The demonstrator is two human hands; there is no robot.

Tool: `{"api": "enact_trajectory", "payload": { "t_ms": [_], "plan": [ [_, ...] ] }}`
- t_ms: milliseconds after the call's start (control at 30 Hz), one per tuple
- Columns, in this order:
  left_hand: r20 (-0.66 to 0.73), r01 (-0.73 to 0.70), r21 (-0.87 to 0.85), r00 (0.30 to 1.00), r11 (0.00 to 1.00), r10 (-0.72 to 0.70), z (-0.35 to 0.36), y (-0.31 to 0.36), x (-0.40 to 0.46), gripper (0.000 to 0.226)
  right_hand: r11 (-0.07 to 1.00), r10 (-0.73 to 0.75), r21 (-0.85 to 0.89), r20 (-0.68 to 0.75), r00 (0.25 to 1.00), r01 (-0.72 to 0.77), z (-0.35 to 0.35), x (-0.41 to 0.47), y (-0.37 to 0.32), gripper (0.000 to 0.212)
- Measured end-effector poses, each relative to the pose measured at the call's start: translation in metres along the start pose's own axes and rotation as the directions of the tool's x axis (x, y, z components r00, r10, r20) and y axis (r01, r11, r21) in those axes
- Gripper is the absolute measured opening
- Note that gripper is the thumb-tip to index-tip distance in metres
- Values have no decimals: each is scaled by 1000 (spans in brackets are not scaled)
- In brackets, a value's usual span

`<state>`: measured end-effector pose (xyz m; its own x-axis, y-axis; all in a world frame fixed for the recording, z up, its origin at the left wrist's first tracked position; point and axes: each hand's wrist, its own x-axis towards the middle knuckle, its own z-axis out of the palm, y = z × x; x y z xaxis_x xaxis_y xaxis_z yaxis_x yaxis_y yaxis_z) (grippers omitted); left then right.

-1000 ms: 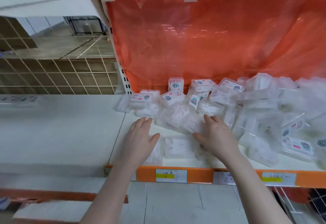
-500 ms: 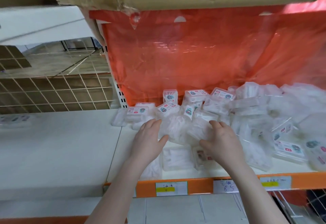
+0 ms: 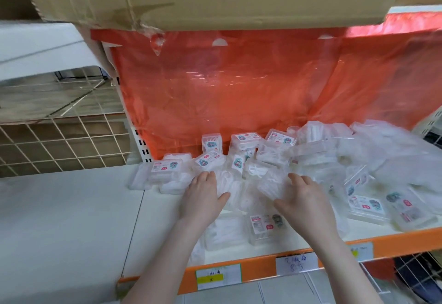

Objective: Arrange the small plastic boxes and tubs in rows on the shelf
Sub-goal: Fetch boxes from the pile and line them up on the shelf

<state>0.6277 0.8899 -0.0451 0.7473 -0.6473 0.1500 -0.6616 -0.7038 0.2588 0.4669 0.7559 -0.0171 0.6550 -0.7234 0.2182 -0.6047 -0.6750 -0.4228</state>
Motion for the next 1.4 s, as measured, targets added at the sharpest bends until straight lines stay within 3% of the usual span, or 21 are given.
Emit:
{"api": "enact_trajectory", "payload": {
  "t_ms": [200, 433, 633, 933, 1233, 1400],
  "plan": [
    [2, 55, 21, 998, 998, -55, -1, 6, 10, 49, 1000, 7, 6, -16, 1000, -6, 2, 4, -3, 56],
    [92, 126, -39, 988, 991, -122, -10, 5, 13, 29, 1000, 10, 14, -10, 1000, -10, 3, 10, -4, 57],
    [132, 168, -26, 978, 985, -163, -20, 4, 7, 31, 999, -30, 12, -16, 999, 30, 2, 10, -5, 59],
    [101, 209, -117, 975, 971, -198, -26, 1, -15, 61, 994, -105, 38, -8, 994, 105, -2, 10, 5, 55],
    [28, 281, -48, 960, 959, -280, -45, -30, -75, 53, 969, -244, 46, 61, 968, 242, 11, -4, -15, 60],
    [-22, 352, -62, 935, 934, -353, -64, -63, -113, 53, 936, -353, 17, 93, 931, 353, 23, -27, -55, 52]
  ]
}}
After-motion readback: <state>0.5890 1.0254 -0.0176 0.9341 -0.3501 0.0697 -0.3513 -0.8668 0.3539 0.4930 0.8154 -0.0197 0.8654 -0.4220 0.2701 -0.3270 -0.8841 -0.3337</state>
